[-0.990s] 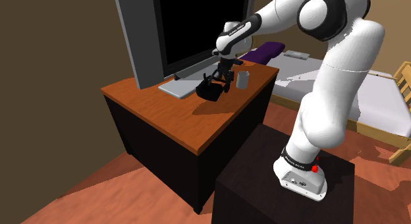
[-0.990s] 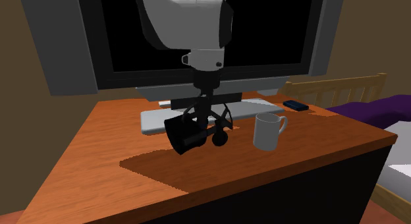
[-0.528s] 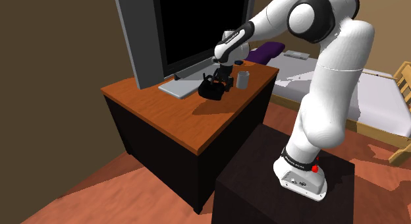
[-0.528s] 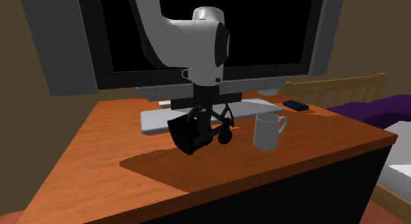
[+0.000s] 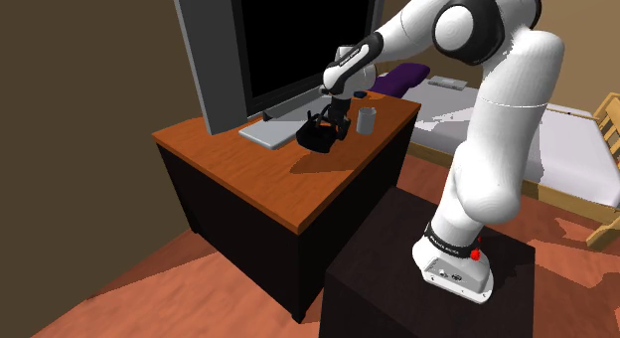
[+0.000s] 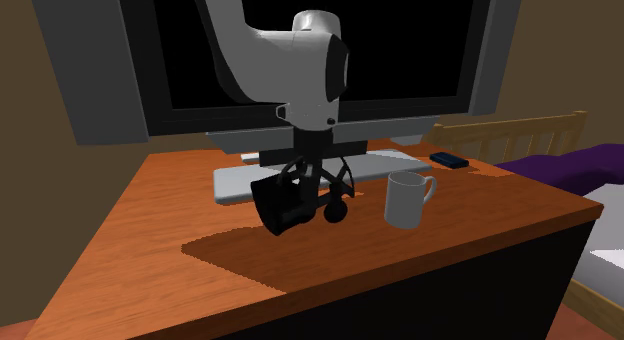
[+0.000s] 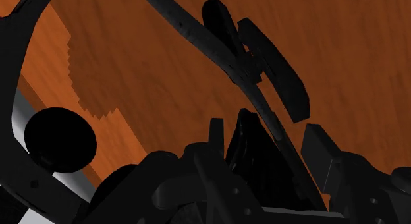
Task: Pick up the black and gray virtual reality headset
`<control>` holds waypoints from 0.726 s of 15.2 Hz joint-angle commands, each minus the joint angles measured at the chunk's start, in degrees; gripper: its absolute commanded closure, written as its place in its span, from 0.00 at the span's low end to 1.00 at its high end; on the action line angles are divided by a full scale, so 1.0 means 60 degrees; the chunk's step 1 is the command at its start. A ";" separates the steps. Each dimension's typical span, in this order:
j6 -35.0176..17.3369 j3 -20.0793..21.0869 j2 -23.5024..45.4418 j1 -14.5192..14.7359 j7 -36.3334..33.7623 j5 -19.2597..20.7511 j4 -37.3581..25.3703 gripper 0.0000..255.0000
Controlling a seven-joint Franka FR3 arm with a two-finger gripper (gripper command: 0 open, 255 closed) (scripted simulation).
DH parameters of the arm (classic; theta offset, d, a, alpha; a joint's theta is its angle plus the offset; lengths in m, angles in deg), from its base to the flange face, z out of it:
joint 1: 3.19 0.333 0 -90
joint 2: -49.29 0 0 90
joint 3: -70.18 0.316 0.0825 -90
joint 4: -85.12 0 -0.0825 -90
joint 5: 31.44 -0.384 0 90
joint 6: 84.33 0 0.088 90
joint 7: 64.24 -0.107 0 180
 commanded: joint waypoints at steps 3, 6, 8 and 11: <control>0.0119 -0.0014 -0.0065 0.0020 -0.0055 0.0101 -0.0008 1.00; 0.0469 -0.0056 -0.0342 0.0065 -0.0242 0.0360 -0.0151 1.00; 0.0706 -0.0073 -0.0516 0.0088 -0.0357 0.0517 -0.0257 1.00; 0.1067 -0.0085 -0.0761 0.0116 -0.0513 0.0730 -0.0433 1.00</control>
